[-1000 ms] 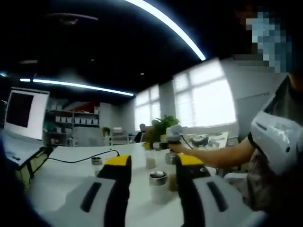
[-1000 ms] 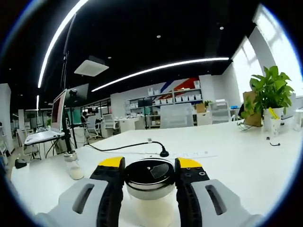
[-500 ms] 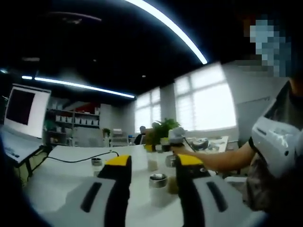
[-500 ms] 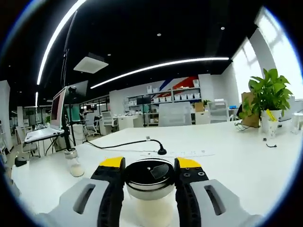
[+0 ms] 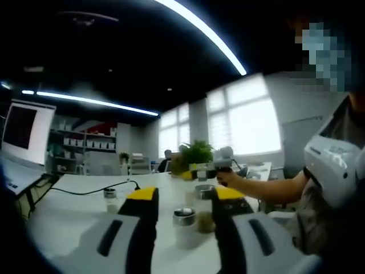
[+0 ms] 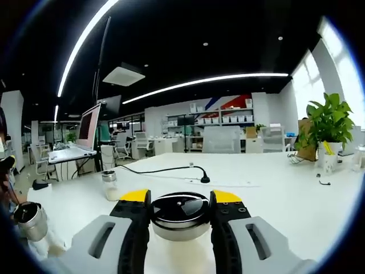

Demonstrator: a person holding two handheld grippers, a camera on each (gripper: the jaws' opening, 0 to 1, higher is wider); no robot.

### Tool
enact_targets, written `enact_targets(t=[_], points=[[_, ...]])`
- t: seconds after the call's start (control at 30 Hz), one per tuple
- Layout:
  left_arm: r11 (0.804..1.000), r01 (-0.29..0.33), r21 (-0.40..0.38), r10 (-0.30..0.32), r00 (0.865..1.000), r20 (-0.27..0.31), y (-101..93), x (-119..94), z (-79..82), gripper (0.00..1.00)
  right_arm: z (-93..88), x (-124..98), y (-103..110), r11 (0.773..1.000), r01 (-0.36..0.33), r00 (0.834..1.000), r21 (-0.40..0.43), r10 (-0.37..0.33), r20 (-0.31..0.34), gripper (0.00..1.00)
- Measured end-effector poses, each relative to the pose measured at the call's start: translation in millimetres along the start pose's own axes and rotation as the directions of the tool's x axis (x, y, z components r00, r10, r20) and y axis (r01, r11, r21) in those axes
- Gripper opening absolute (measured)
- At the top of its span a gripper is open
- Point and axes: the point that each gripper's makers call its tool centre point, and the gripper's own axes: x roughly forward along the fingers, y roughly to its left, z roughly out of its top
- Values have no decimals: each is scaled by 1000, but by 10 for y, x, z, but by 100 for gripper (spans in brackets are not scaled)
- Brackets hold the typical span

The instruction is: Rotate the seasoning bottle until the label or dispensing opening points toward the visible target arrow and the bottle remains upright within the marked orientation range

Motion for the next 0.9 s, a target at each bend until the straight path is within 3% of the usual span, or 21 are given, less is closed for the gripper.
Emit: enact_targets(t=[0.27,0.53,0.9], points=[[1000,-1,4,1,1000,-10,-14,16,-31,39,38,-327,92,999,-48,999,12,48,25,40],[1000,-2,1,2,1000,-19,-15,13,-66,39,26,-716,410,994,-112,992,14,111,63,40],[1000,-6,6,6,1000,-22,-29,-2,-61,38,-9,-1024,614,988,-152,985,28,149,88,40]])
